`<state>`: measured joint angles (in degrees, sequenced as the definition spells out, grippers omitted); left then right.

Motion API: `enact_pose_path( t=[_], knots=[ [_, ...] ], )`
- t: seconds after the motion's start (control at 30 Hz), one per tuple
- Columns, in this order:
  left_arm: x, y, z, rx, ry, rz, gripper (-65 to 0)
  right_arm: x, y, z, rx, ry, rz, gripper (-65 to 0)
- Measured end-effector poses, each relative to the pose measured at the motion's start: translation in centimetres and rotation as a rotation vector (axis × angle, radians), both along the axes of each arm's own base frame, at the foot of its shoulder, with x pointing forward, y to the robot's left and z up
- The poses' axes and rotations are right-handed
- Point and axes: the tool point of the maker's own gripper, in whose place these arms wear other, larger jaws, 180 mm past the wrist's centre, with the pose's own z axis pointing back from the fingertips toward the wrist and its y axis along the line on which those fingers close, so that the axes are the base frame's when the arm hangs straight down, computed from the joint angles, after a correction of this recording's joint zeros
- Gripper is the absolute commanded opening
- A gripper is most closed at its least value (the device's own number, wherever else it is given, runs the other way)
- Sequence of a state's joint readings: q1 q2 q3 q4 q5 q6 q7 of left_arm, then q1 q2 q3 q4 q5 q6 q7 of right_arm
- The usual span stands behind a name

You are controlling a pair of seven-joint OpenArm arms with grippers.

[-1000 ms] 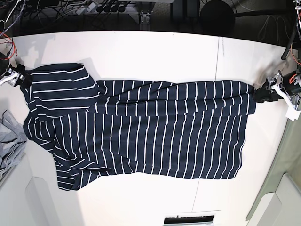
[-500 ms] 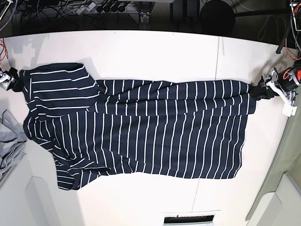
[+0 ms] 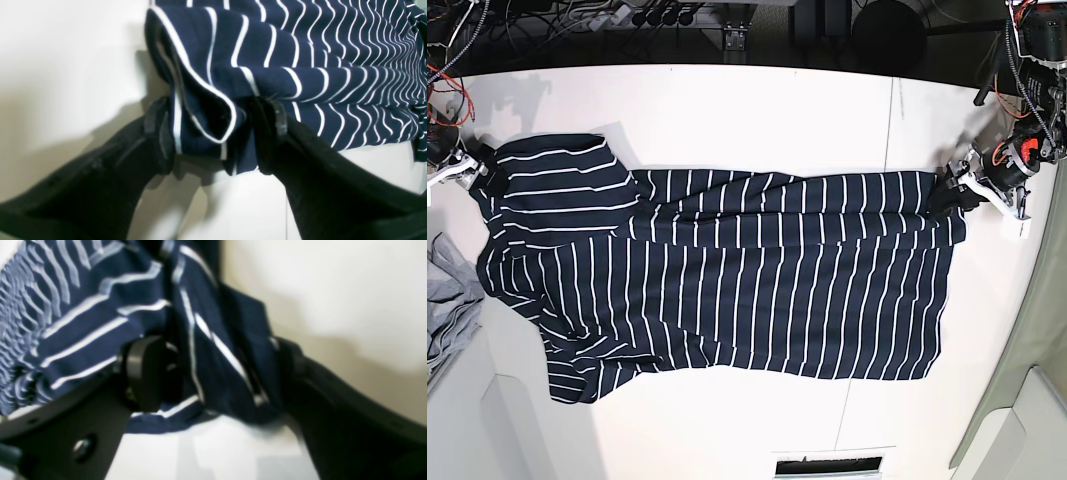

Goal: Layout the t-shirt on the table in an organized manner, then fold the t-shirt properly
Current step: 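Lower the folded edge onto the shirt and release both grippers, then move both grippers to the shirt's folded edge and grasp it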

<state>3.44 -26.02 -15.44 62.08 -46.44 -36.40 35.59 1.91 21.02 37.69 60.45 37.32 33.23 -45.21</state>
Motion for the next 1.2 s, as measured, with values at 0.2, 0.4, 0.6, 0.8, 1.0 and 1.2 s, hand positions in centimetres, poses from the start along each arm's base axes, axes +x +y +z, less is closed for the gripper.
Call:
enact_pose_path(
  t=[0.2,0.4,0.6,0.8,1.0,1.2],
  knots=[
    [-0.2,0.4,-0.5,0.045,0.018,-0.008,-65.0,0.2,2.1,-0.6,0.053,-0.009,-0.002,-50.1],
    [-1.0,2.8,0.1,0.109,0.055,-0.033,-65.0,-0.8,3.0,-0.8,0.101,0.043,0.021,-65.0],
    [-3.0,5.1,2.5,0.228,0.087,-0.127,-65.0,-2.8,3.6,0.1,0.203,0.06,0.033,-65.0],
    [-5.8,4.1,3.8,0.272,0.097,-0.235,-65.0,-5.5,2.1,0.1,0.157,0.099,0.042,-65.0],
    [-8.0,4.0,3.0,0.273,0.141,-0.25,-65.0,-7.9,1.3,0.6,0.131,0.123,0.058,-65.0],
    [-7.9,3.5,3.3,0.265,0.117,-0.283,-52.7,-8.4,0.7,1.0,0.108,0.123,0.062,-58.6]
  ],
)
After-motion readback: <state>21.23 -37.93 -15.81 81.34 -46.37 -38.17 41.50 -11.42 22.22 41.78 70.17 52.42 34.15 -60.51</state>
